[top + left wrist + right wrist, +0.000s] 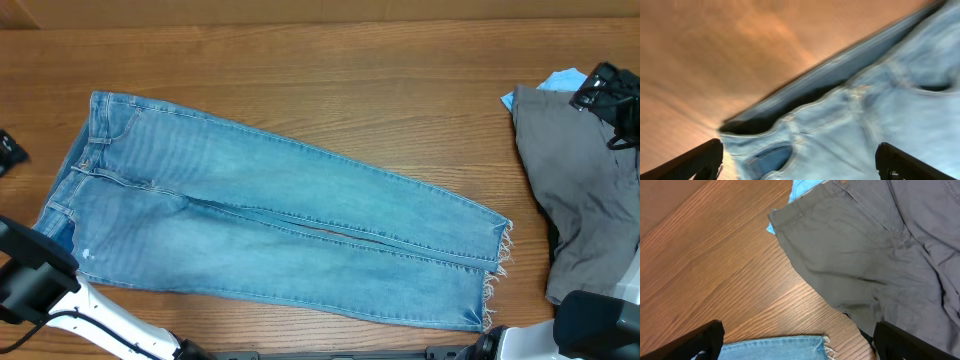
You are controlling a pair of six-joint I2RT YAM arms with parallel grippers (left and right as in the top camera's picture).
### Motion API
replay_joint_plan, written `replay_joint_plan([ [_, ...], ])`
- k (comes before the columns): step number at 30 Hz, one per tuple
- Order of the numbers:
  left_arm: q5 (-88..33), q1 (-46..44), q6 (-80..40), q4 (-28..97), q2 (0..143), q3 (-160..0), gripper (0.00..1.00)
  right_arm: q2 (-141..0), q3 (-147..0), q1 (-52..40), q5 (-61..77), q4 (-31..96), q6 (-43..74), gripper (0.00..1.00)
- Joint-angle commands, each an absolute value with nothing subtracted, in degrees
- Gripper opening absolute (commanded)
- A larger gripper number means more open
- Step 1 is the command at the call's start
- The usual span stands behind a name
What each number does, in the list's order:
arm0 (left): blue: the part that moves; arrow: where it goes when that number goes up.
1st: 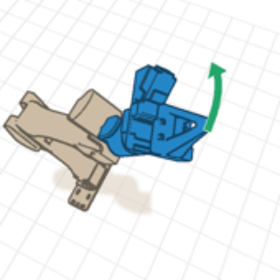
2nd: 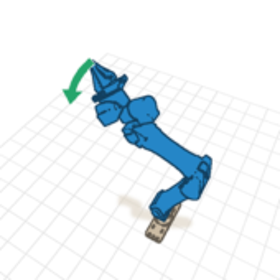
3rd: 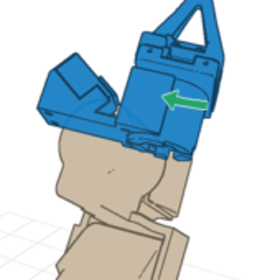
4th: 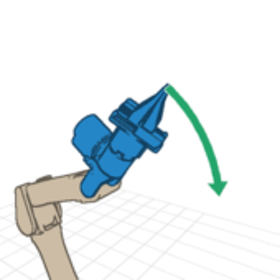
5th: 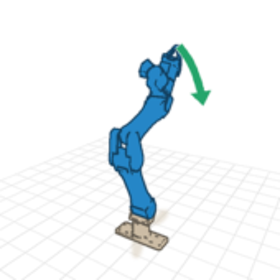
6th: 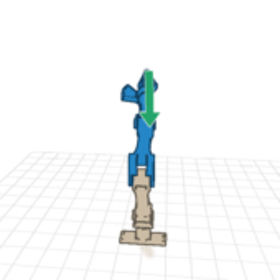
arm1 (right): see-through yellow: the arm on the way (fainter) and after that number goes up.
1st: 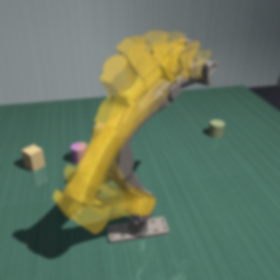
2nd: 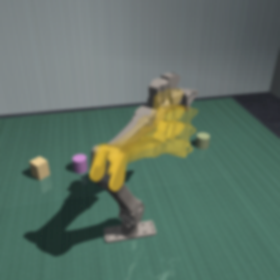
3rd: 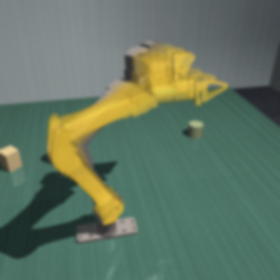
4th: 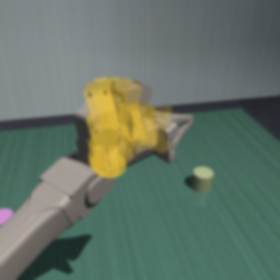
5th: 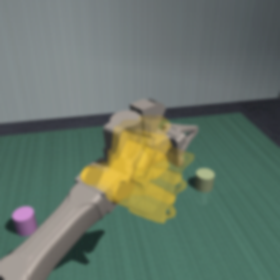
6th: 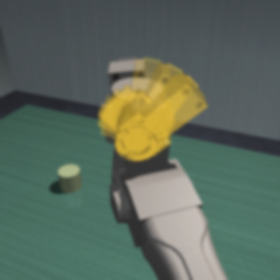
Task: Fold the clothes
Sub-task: 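Grasp the upper jeans leg hem with the right gripper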
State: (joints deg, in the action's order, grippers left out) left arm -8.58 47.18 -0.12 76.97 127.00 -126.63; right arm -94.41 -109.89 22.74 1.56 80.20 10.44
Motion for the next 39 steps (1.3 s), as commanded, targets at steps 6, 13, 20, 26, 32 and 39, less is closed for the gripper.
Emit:
replay_joint_plan([
  [6, -20.8, 36.7, -0.8, 88.6, 126.0, -142.6, 1.00, -94.1, -110.2, 22.6, 1.8, 80.0, 10.5, 1.00],
  [13, -15.0, 26.7, -1.9, 95.1, 116.2, -143.9, 1.00, -94.1, -110.2, 22.6, 2.3, 76.3, 10.6, 1.00],
  [20, -14.4, 26.3, -1.9, 95.7, 109.8, -143.9, 1.00, -94.1, -110.2, 22.6, 12.0, 73.4, 11.8, 1.00],
  [26, -14.4, 26.3, -1.9, 95.7, 110.1, -143.7, 1.00, -94.7, -108.0, 18.2, 19.5, 86.4, 7.2, 0.08],
  [32, -14.4, 26.3, -1.9, 95.7, 110.1, -143.7, 1.00, -94.7, -92.7, 7.3, 16.7, 86.1, 7.7, 0.04],
  [39, -14.4, 26.3, -1.9, 95.7, 110.1, -143.7, 1.00, -94.7, -69.9, 1.5, 16.6, 69.4, 13.6, 0.04],
])
